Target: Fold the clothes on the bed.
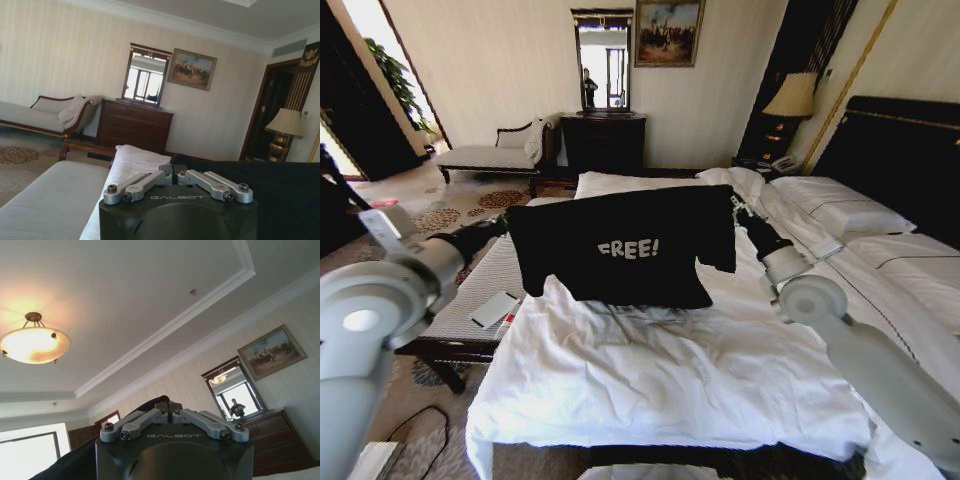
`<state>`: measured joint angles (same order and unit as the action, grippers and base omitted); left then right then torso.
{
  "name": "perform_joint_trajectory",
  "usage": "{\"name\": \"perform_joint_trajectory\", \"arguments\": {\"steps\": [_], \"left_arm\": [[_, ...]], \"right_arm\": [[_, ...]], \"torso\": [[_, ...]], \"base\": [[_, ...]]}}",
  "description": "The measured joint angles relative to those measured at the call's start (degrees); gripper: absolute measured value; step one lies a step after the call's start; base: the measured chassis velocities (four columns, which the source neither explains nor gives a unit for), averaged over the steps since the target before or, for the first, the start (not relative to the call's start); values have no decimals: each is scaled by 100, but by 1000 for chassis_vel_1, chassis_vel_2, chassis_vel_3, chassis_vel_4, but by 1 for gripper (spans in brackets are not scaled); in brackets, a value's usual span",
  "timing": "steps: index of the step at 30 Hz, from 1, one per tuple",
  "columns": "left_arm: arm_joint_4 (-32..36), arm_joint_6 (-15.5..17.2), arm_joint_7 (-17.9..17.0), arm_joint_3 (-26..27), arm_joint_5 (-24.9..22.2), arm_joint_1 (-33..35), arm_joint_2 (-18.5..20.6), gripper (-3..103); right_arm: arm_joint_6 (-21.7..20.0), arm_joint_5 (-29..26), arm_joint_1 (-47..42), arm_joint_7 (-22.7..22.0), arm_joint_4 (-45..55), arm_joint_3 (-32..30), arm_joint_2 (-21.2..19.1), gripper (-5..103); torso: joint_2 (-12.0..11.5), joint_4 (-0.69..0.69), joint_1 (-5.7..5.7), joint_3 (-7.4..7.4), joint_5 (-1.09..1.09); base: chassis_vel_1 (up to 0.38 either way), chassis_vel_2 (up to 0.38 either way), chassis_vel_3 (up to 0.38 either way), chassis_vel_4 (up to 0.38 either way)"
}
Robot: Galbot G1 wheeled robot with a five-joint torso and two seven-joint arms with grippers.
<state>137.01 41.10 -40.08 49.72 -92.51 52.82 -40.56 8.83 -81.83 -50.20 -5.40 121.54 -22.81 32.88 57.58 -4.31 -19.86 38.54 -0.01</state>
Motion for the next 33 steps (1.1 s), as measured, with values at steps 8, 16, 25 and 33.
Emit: {"name": "perform_joint_trajectory", "arguments": {"steps": [8,16,25,33], "left_arm": [[222,-69,9,1310,-874,254,555,0],[454,-176,608,2979,-1619,808,1016,0],[488,-231,706,4270,-2841,971,1447,0],[590,-222,638,5045,-3687,1124,1690,0]], "right_arm": [[-1,-528,-75,-155,671,-781,-732,0],[-41,-985,33,-417,1201,-1471,-1379,0],[-196,-1219,84,-814,1641,-2108,-1761,0],[-487,-2177,61,-1318,2155,-3160,-2146,0]], "torso": [[0,0,0,0,1],[0,1,0,1,1],[0,-1,-1,1,1],[0,-1,-1,0,0]], "base": [[0,0,0,0],[0,0,0,0],[0,0,0,0],[0,0,0,0]]}}
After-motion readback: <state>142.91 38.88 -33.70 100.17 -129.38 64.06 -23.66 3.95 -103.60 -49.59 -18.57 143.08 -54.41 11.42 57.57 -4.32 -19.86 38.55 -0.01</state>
